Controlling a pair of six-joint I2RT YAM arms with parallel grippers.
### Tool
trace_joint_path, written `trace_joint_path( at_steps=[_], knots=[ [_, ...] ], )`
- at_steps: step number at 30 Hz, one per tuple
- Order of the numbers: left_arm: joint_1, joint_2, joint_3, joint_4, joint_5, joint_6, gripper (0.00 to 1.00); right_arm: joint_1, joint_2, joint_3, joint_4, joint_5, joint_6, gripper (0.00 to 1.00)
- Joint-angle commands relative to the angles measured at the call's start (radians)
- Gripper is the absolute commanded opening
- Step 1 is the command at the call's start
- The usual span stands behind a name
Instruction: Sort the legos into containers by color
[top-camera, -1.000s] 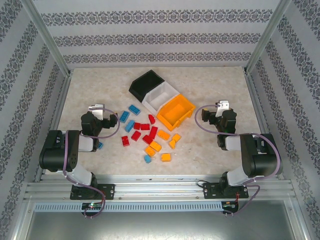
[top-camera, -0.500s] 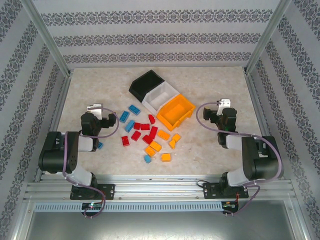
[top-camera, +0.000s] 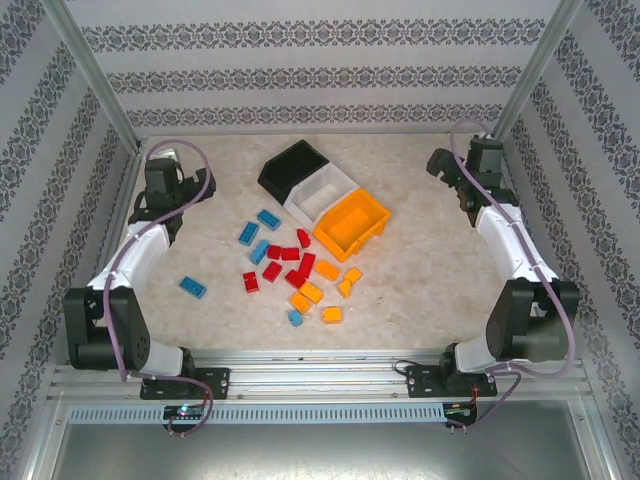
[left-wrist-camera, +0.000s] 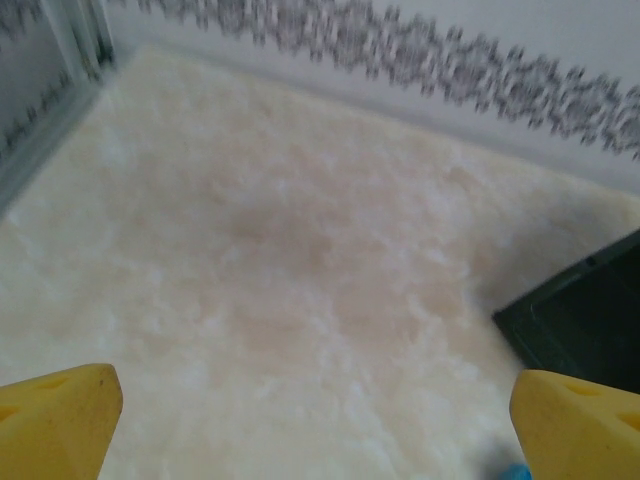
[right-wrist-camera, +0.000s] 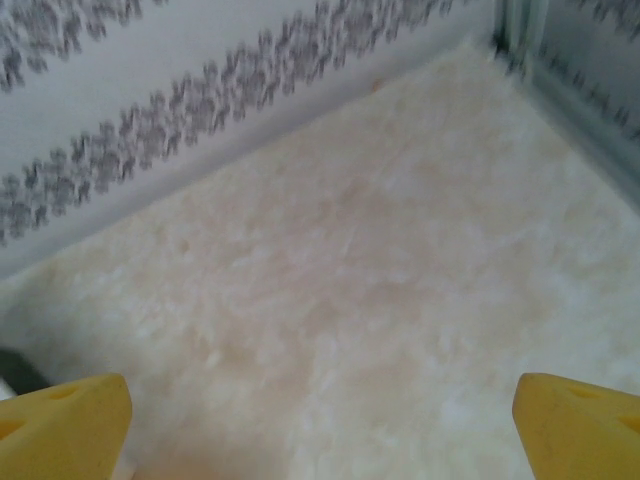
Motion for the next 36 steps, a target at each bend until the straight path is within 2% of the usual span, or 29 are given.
trace_joint_path(
  at_steps=[1,4,7,12,18,22,28,36],
  knots=[
    [0.001,0.065,0.068,-0.366,0.068,-0.146,1.00,0.065,0.046,0.065,-0.297,-0.123,0.072,0.98],
    [0.001,0.093,0.126,-0.466,0.134,-0.148,1.00,0.141,0.078,0.101,-0.407,-0.181,0.059,0.98],
    [-0.005,0.062,0.101,-0.445,0.257,-0.115,1.00,0.231,0.089,0.109,-0.514,-0.179,0.046,0.98],
    [-0.021,0.002,0.061,-0.471,0.310,-0.117,1.00,0.386,0.056,0.038,-0.618,-0.176,0.132,0.96],
    [-0.051,-0.048,-0.015,-0.468,0.349,-0.107,1.00,0.578,-0.009,-0.115,-0.567,-0.173,0.304,0.89],
    [-0.051,-0.056,-0.041,-0.457,0.377,-0.107,1.00,0.690,0.007,-0.165,-0.490,-0.179,0.303,0.82],
    [-0.051,-0.062,-0.056,-0.451,0.388,-0.109,1.00,0.782,0.143,-0.119,-0.505,-0.160,0.207,0.69],
    [-0.052,-0.092,-0.071,-0.459,0.383,-0.125,1.00,0.798,0.216,-0.116,-0.479,-0.137,0.186,0.58]
  ],
)
